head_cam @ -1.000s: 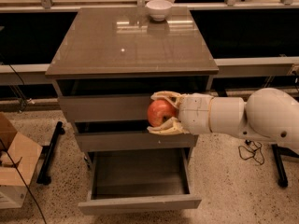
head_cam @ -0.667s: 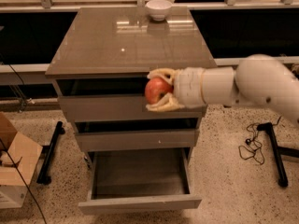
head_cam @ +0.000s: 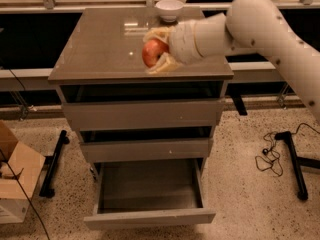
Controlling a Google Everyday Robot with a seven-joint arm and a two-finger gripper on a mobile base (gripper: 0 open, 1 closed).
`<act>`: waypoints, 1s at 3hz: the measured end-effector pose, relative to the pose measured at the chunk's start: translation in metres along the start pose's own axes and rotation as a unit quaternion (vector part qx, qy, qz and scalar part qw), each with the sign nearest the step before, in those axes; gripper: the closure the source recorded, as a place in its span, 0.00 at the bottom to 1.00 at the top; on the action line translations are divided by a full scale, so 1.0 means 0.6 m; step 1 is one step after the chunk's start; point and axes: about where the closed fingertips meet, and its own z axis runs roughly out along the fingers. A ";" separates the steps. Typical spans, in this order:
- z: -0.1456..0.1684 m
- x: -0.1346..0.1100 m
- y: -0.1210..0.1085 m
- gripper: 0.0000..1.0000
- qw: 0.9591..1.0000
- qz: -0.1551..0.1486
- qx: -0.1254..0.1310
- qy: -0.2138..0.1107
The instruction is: Pick apple from bottom drawer and place on counter
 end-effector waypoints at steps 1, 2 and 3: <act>0.061 0.029 -0.062 1.00 1.000 0.013 -0.021 0.003; 0.115 0.058 -0.110 1.00 0.999 0.034 -0.036 0.010; 0.155 0.116 -0.148 0.98 0.995 0.089 -0.038 0.033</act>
Offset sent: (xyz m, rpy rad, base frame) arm 0.1617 0.0407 0.0063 -0.0304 0.1558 -0.0546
